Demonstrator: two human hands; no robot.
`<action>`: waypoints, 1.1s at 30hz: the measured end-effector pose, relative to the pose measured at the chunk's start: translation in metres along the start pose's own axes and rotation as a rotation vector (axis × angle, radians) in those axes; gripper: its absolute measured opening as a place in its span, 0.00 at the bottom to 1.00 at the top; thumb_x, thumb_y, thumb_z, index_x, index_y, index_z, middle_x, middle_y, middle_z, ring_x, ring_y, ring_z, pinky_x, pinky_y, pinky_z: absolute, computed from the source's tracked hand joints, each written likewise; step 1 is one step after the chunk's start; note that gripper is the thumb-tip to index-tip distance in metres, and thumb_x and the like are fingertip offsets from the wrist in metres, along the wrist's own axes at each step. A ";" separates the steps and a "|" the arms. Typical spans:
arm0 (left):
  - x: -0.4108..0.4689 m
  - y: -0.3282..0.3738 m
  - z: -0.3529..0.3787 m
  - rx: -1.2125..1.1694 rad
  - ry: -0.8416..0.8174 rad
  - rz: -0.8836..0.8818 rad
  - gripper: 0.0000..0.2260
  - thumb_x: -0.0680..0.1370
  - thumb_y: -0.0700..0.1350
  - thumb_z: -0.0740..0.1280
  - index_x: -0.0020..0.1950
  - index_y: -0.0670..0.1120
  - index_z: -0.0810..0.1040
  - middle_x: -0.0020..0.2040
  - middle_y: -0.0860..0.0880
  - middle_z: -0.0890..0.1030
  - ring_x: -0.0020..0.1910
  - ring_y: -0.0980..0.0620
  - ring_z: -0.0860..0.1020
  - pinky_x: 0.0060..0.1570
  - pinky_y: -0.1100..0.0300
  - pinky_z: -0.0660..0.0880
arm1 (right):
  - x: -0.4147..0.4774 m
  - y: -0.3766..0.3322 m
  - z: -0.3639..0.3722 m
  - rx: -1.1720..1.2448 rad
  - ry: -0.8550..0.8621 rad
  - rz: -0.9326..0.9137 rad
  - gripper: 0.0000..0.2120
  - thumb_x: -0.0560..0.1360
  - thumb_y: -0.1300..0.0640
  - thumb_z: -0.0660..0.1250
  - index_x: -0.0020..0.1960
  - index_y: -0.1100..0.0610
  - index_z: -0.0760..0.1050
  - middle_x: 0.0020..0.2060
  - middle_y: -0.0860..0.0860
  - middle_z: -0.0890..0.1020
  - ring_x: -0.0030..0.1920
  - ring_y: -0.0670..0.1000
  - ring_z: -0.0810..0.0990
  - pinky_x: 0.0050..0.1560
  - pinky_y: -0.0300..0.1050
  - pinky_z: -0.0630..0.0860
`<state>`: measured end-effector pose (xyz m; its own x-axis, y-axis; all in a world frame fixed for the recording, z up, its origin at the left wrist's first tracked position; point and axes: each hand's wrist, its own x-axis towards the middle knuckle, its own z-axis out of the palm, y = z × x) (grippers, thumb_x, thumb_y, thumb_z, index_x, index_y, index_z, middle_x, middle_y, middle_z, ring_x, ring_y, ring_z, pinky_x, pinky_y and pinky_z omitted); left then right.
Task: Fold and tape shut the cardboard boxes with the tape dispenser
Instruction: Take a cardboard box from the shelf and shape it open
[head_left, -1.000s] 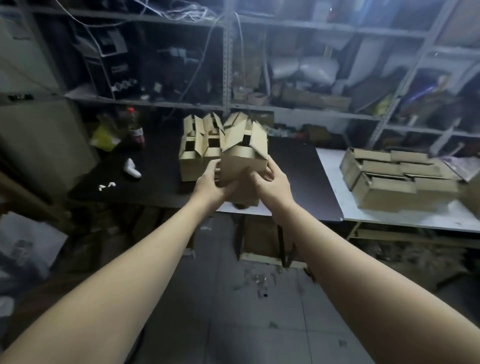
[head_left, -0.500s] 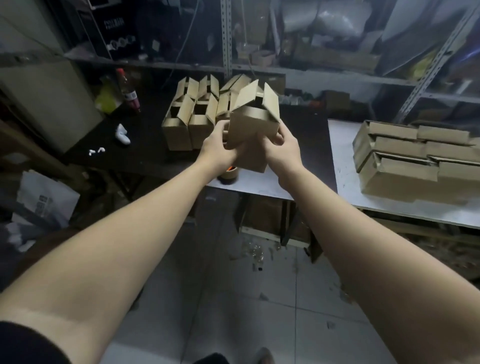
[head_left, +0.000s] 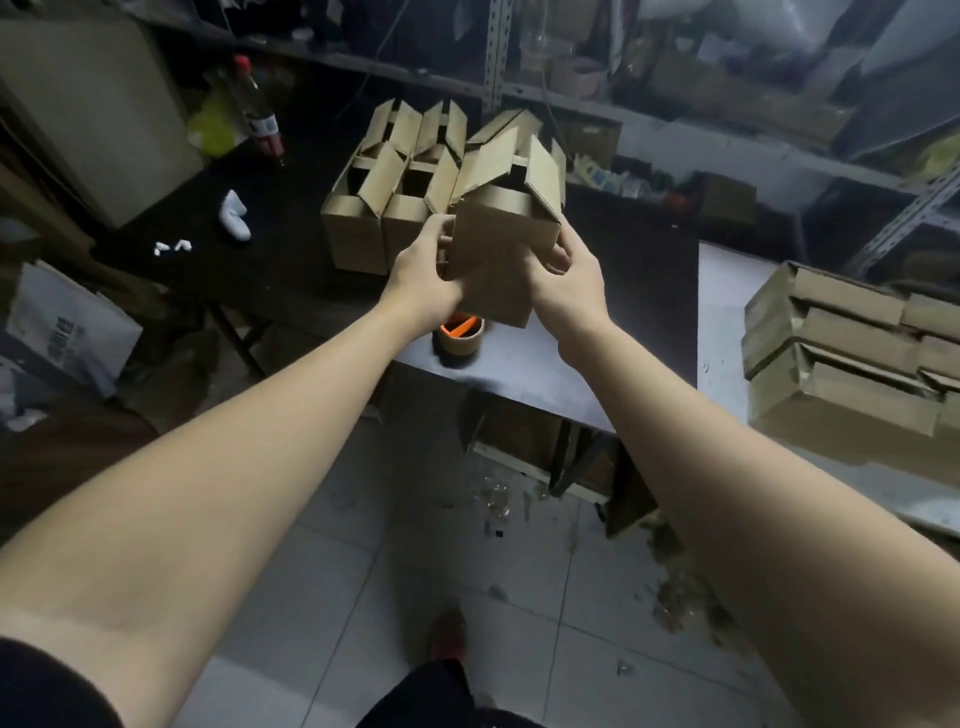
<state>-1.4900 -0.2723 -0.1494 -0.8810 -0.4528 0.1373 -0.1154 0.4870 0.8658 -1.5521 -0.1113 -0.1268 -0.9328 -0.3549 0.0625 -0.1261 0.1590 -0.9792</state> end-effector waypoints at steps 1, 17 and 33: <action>0.007 -0.004 -0.003 -0.007 0.008 -0.005 0.27 0.78 0.44 0.75 0.74 0.51 0.69 0.57 0.58 0.76 0.49 0.68 0.74 0.41 0.79 0.69 | 0.008 -0.001 0.005 -0.010 -0.008 -0.004 0.19 0.79 0.54 0.69 0.68 0.39 0.76 0.48 0.34 0.85 0.56 0.41 0.83 0.62 0.53 0.82; 0.107 -0.024 -0.017 0.009 0.178 0.002 0.29 0.74 0.48 0.78 0.72 0.52 0.72 0.60 0.55 0.81 0.59 0.56 0.81 0.54 0.68 0.78 | 0.130 0.008 0.039 0.063 -0.091 -0.103 0.34 0.77 0.50 0.73 0.80 0.48 0.66 0.70 0.48 0.79 0.69 0.46 0.78 0.68 0.51 0.78; 0.130 -0.037 -0.097 -0.209 0.499 -0.301 0.15 0.64 0.49 0.69 0.50 0.56 0.81 0.63 0.44 0.79 0.57 0.48 0.80 0.63 0.45 0.77 | 0.199 -0.004 0.138 0.180 -0.445 -0.181 0.30 0.80 0.51 0.70 0.80 0.44 0.65 0.70 0.45 0.79 0.71 0.47 0.76 0.69 0.56 0.77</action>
<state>-1.5555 -0.4214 -0.1167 -0.4968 -0.8670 0.0374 -0.1887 0.1500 0.9705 -1.6908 -0.3100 -0.1373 -0.6625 -0.7261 0.1841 -0.1754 -0.0886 -0.9805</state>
